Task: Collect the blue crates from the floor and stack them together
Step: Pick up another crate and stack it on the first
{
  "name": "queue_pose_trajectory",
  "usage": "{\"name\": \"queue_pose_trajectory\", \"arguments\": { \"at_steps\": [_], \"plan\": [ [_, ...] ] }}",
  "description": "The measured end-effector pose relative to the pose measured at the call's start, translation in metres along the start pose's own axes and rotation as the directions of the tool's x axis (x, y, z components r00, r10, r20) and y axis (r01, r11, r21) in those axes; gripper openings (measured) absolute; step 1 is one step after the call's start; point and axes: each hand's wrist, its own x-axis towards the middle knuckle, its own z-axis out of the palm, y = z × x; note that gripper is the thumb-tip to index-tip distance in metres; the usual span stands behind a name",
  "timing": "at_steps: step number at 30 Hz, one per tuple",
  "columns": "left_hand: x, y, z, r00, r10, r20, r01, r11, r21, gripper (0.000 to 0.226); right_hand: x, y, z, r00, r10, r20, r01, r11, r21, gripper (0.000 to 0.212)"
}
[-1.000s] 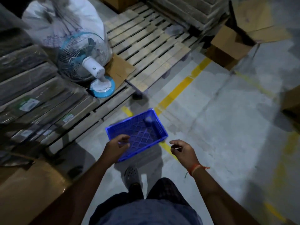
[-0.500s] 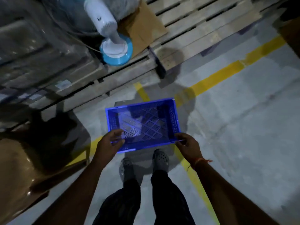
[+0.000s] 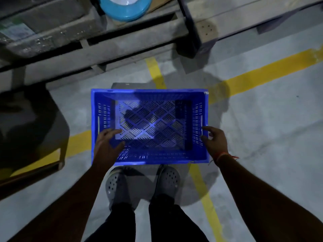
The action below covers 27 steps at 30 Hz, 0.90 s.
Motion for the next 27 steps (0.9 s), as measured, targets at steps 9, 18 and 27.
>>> {"name": "queue_pose_trajectory", "arguments": {
  "at_steps": [9, 18, 27],
  "plan": [
    [0.026, -0.024, 0.015, 0.981, 0.005, -0.191, 0.014, 0.995, 0.096, 0.039, 0.039, 0.014, 0.022, 1.000, -0.020, 0.017, 0.019, 0.998, 0.057, 0.039],
    [0.034, -0.031, 0.008, 0.952, -0.180, -0.249, 0.205, 0.975, 0.079, 0.037, 0.055, 0.009, 0.036, 0.996, -0.010, 0.089, -0.007, 0.984, 0.181, 0.036],
    [0.064, -0.055, -0.002, 0.941, -0.318, -0.120, 0.304, 0.945, -0.122, 0.026, 0.049, -0.006, 0.034, 0.995, 0.024, 0.100, -0.047, 0.970, 0.240, 0.029]
  ]
}}
